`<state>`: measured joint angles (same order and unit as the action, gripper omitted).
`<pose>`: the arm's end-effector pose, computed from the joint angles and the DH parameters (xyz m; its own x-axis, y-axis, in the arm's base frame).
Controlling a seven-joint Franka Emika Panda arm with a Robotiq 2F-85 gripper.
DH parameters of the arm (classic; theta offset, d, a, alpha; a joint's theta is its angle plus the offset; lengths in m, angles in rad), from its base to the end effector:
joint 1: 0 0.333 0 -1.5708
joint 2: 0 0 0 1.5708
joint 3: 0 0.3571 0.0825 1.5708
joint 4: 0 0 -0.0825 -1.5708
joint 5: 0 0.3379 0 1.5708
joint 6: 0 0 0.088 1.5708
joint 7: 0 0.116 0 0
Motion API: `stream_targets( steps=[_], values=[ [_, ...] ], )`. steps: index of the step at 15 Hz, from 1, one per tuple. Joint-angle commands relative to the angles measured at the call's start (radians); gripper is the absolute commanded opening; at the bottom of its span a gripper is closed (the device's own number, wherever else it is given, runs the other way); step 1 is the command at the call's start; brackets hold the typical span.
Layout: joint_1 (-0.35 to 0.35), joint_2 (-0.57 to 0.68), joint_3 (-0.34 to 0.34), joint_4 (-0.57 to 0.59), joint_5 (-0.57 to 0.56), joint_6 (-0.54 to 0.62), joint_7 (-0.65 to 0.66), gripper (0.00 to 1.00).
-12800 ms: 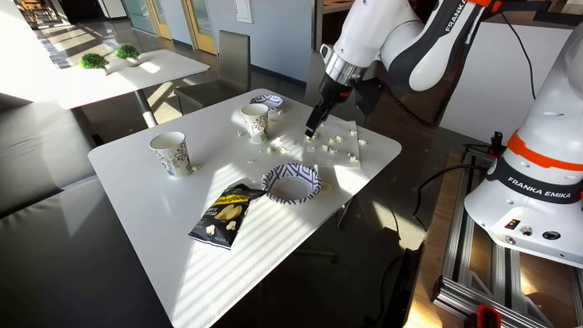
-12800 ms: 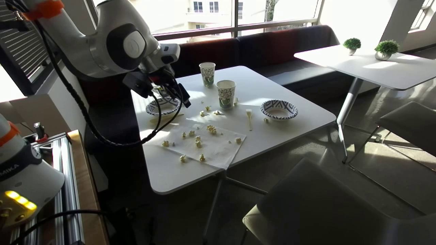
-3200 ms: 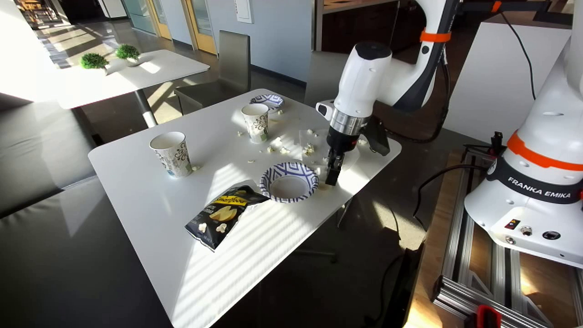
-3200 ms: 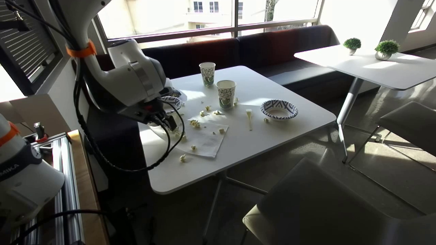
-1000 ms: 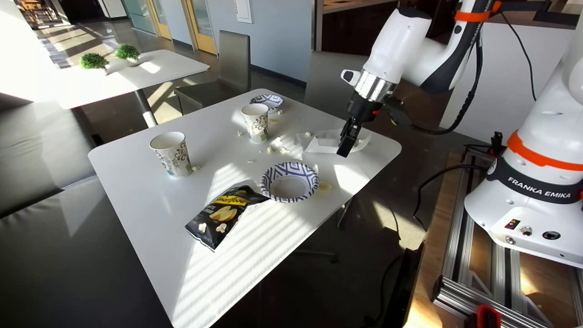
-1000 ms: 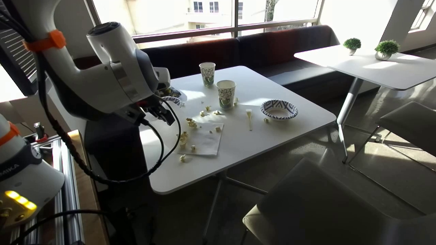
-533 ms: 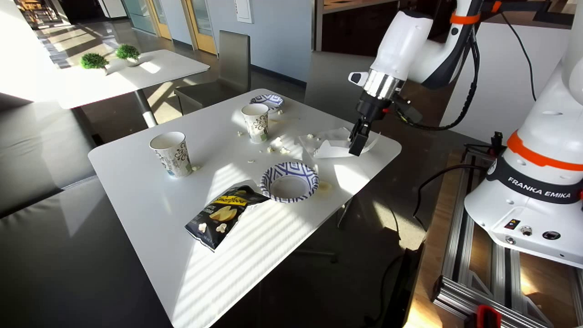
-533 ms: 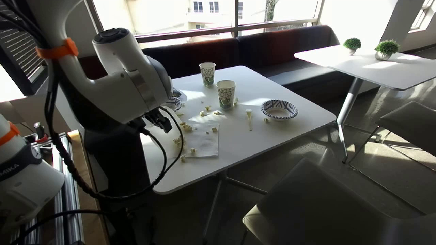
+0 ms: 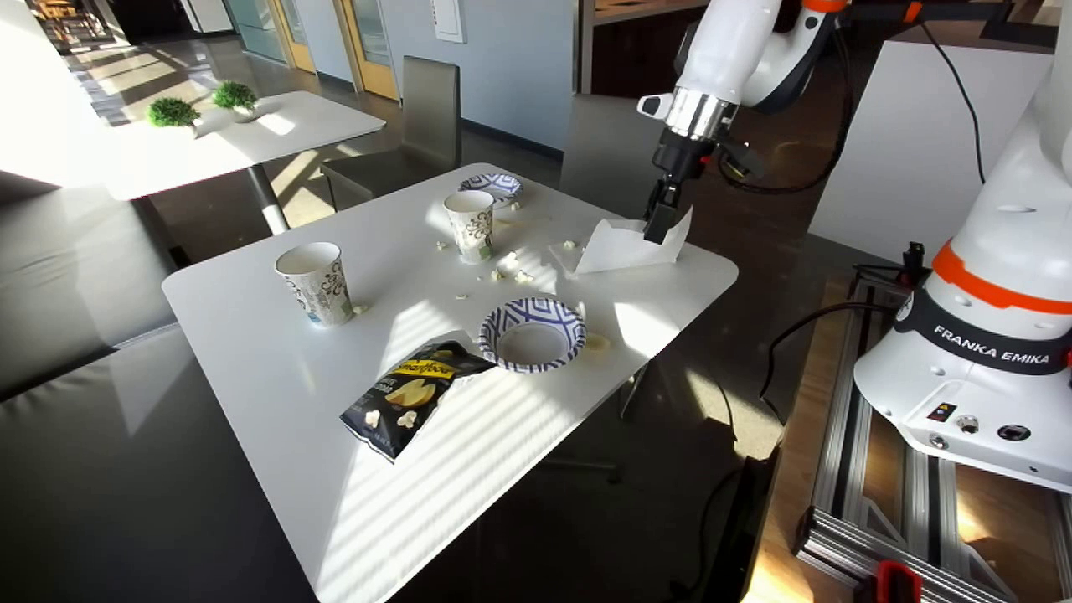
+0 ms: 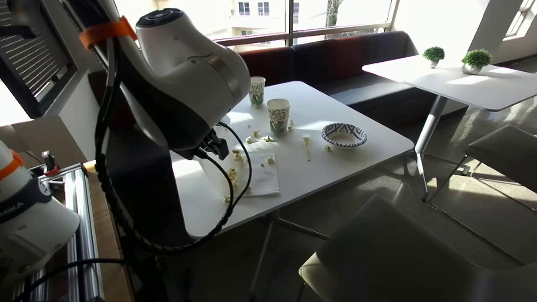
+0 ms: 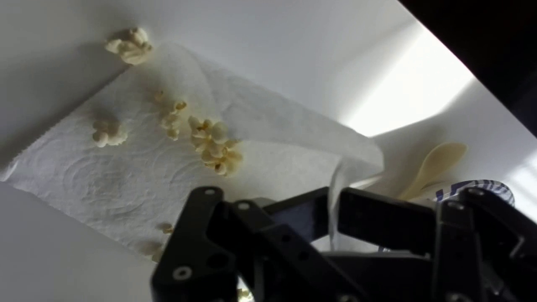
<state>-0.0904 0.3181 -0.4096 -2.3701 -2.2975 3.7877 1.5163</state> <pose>0.3540 -0.0709 0.2981 0.8916 0.3637 0.2697 0.4212 -0.8848 -0.1995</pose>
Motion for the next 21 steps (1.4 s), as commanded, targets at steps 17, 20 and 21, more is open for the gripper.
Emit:
stream_targets(
  steps=[17,20,21],
  values=[
    [0.077,0.238,0.003,0.347,-0.070,0.119,0.047,0.00],
    [0.127,0.252,0.009,0.372,-0.081,0.143,0.080,0.00],
    [0.143,0.259,0.011,0.381,-0.085,0.157,0.095,0.00]
  ],
)
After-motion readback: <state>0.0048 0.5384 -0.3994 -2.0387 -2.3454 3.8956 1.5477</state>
